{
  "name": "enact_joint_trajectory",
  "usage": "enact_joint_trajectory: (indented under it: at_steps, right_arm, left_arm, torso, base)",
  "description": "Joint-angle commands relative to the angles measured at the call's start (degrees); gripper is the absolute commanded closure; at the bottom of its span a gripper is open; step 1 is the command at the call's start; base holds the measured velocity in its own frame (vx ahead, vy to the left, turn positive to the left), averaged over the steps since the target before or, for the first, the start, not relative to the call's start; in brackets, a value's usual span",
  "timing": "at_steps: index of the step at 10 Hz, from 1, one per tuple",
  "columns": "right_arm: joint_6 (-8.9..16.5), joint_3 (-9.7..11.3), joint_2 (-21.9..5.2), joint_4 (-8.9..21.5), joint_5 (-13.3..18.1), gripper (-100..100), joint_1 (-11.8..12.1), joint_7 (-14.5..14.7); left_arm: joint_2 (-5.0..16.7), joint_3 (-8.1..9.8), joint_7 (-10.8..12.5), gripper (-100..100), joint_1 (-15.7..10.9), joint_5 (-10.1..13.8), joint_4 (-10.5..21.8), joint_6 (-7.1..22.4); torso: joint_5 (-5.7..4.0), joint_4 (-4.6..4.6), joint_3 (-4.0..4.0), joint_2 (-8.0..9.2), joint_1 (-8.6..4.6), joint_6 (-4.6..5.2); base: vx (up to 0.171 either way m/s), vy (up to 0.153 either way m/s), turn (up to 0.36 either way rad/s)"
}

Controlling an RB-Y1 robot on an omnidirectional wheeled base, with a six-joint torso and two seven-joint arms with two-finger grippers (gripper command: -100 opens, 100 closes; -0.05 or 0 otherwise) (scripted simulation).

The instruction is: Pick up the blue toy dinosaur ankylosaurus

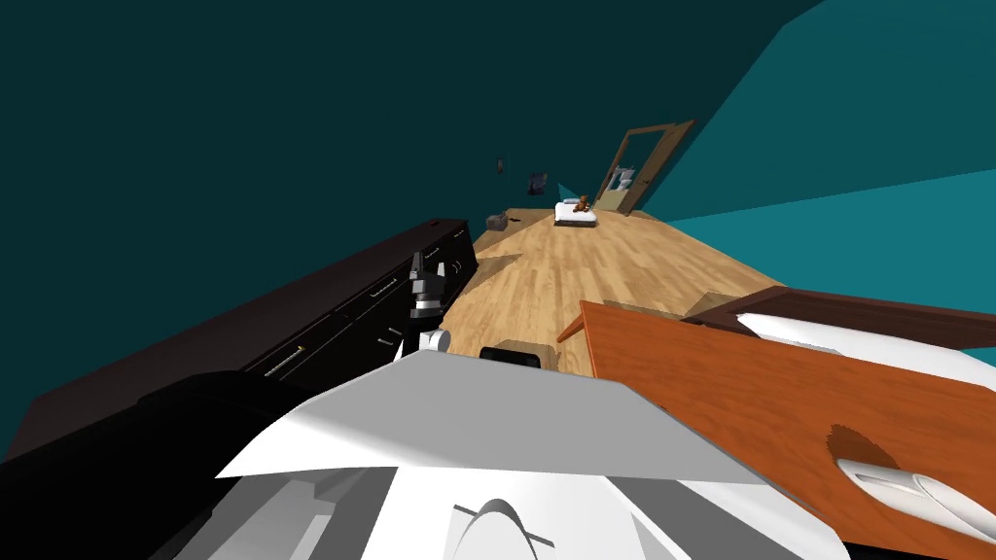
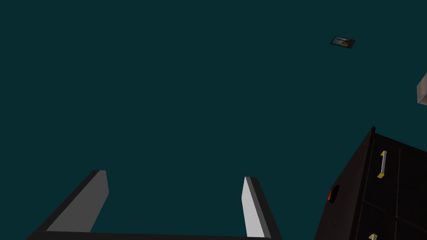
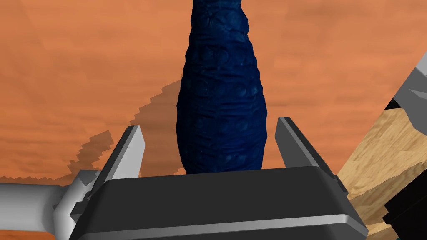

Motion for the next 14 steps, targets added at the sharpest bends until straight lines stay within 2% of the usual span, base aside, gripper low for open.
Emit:
enact_joint_trajectory:
  at_steps: [1,5,6,7,9,10,12,13,14]
  right_arm:
    - [0.0,0.0,0.0,0.0,0.0,100,0.0,0.0]
    - [-0.1,0.0,0.1,-0.1,0.0,100,0.0,0.0]
    - [-0.1,0.0,0.1,-0.1,0.0,0,0.0,0.0]
    - [-1.3,-1.2,-0.8,1.4,2.9,100,-2.9,-2.5]
    - [-1.3,-1.2,-0.8,1.4,5.9,100,-3.3,-2.5]
    - [-2.6,-2.4,-1.6,2.8,7.9,100,-6.1,-4.9]
    - [-2.6,-2.4,-1.6,2.8,12.1,100,-6.6,-4.9]
    - [-2.6,-2.4,-1.6,2.8,12.4,100,-6.6,-4.9]
    - [-3.9,-3.6,-2.3,4.3,14.8,100,-9.5,-7.3]
  left_arm:
    - [0.0,0.00,0.0,0,0.0,0.0,0.0,0.0]
    - [0.0,0.00,0.0,0,0.0,0.0,0.0,0.0]
    - [0.0,0.00,0.0,0,0.0,0.0,0.0,0.0]
    - [0.0,0.00,0.0,0,0.0,0.0,0.0,0.0]
    - [0.0,0.00,0.0,0,0.0,0.0,0.0,0.0]
    - [0.0,0.00,0.0,0,0.0,0.0,0.0,0.0]
    - [0.0,0.00,0.0,0,0.0,0.0,0.0,0.0]
    - [0.0,0.00,0.0,0,0.0,0.0,0.0,0.0]
    - [0.0,0.00,0.0,0,0.0,0.0,0.0,0.0]
  torso:
    - [0.00,0.00,0.00,0.00,0.00,0.00]
    - [0.00,0.00,0.00,0.01,-0.10,-0.01]
    - [0.01,-0.01,0.00,0.00,-0.09,-0.01]
    - [0.01,-0.01,0.00,0.00,-0.08,-0.01]
    - [-0.19,0.08,-0.06,-0.22,-0.42,-0.10]
    - [-0.19,0.10,-0.04,-0.18,-0.43,-0.20]
    - [-0.34,0.19,-0.02,-0.24,-0.73,-0.29]
    - [-0.35,0.21,0.02,-0.17,-0.78,-0.37]
    - [-0.35,0.22,0.07,-0.09,-0.82,-0.39]
  base:
    - [0.000,0.000,0.000]
    - [0.000,0.000,0.000]
    - [0.000,0.000,0.000]
    - [0.053,-0.019,-0.409]
    - [0.061,0.006,-0.155]
    - [0.063,-0.008,-0.353]
    - [0.045,0.005,-0.153]
    - [0.009,-0.001,0.039]
    - [0.049,-0.012,-0.359]
